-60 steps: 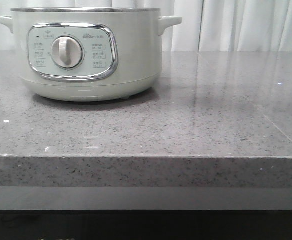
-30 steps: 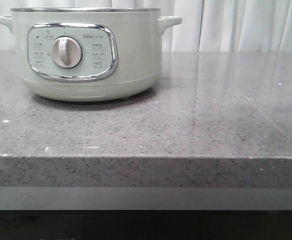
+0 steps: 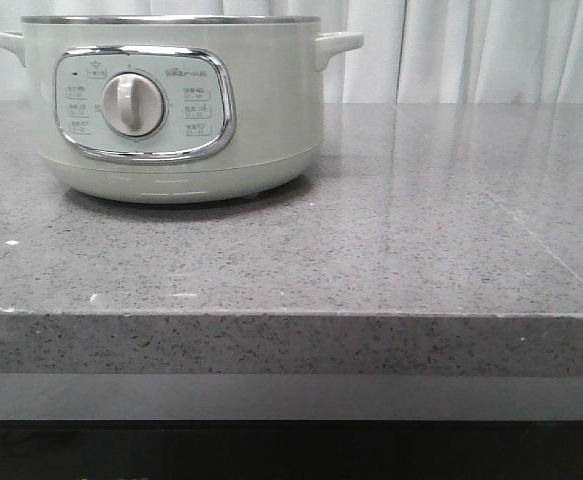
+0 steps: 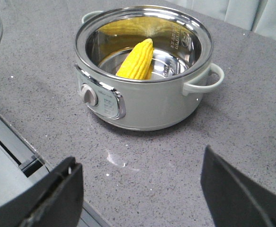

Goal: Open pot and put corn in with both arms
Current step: 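Lower the held glass lid onto the pot with the left gripper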

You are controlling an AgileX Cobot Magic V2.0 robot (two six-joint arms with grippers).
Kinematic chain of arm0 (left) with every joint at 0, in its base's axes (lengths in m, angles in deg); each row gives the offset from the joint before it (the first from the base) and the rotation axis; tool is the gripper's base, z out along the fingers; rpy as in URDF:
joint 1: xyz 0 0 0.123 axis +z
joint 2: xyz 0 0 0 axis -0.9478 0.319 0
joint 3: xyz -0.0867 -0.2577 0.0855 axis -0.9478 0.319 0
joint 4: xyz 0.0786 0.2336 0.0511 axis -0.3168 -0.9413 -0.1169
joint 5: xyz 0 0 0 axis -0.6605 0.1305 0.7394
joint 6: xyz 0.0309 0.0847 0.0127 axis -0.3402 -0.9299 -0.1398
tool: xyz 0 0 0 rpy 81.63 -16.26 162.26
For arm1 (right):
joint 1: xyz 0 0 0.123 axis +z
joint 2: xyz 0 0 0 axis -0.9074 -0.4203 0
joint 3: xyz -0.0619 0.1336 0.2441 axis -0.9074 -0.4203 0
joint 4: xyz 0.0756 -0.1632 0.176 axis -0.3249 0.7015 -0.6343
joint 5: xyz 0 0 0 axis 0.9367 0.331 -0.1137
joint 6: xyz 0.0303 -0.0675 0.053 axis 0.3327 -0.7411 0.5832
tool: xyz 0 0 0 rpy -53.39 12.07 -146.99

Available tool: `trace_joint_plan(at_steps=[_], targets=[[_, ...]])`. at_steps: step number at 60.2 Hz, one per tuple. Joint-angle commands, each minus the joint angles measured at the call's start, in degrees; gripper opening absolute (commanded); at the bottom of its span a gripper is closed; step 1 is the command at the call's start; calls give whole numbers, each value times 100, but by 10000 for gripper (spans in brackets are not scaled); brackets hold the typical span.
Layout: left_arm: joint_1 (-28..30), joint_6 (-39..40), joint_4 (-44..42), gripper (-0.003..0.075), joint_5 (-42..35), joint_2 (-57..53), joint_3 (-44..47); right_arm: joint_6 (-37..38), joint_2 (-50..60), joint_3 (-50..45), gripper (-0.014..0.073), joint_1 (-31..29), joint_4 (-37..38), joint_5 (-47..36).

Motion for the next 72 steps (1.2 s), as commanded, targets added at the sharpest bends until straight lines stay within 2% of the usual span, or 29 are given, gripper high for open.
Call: trace_joint_plan(at_steps=[1, 6, 19, 38, 72], targets=[[8, 37, -118, 230, -842, 2, -196, 12, 135, 69, 541, -22, 38, -602], [8, 37, 12, 230, -1069, 2, -196, 12, 140, 69, 541, -22, 38, -602], [8, 37, 449, 230, -2457, 256, -196, 12, 133, 69, 541, -22, 38, -560], [-3, 37, 464, 230, -4527, 1771, -319, 12, 133, 69, 541, -22, 38, -560], [-3, 37, 464, 230, -4603, 4878, -2658, 12, 133, 69, 541, -22, 38, -560]])
